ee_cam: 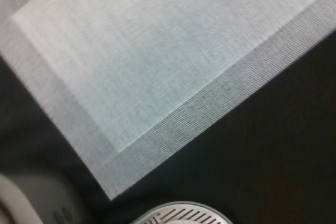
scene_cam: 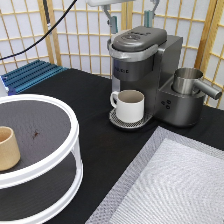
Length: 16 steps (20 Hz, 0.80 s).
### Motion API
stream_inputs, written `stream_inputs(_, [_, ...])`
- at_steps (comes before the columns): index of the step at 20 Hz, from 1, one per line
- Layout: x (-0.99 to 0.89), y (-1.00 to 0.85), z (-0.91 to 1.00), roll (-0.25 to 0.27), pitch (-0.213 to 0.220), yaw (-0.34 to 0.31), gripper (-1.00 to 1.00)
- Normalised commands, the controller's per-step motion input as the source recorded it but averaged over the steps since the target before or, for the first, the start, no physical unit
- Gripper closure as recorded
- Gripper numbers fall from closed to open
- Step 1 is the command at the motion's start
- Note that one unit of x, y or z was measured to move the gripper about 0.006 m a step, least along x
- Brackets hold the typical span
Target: Make coffee
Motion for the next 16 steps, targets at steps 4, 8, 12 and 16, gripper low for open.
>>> stream_inputs(4, [-0.02,0.00,0.00,0.008,0.053,0.375,-1.00])
stream_inputs(8, [-0.04,0.00,0.01,0.007,0.075,0.375,-1.00])
stream_inputs(12, [-0.09,0.06,0.19,-0.001,0.102,0.347,-1.00])
stream_inputs(16, [-0.10,0.28,0.42,0.013,0.075,0.100,-1.00])
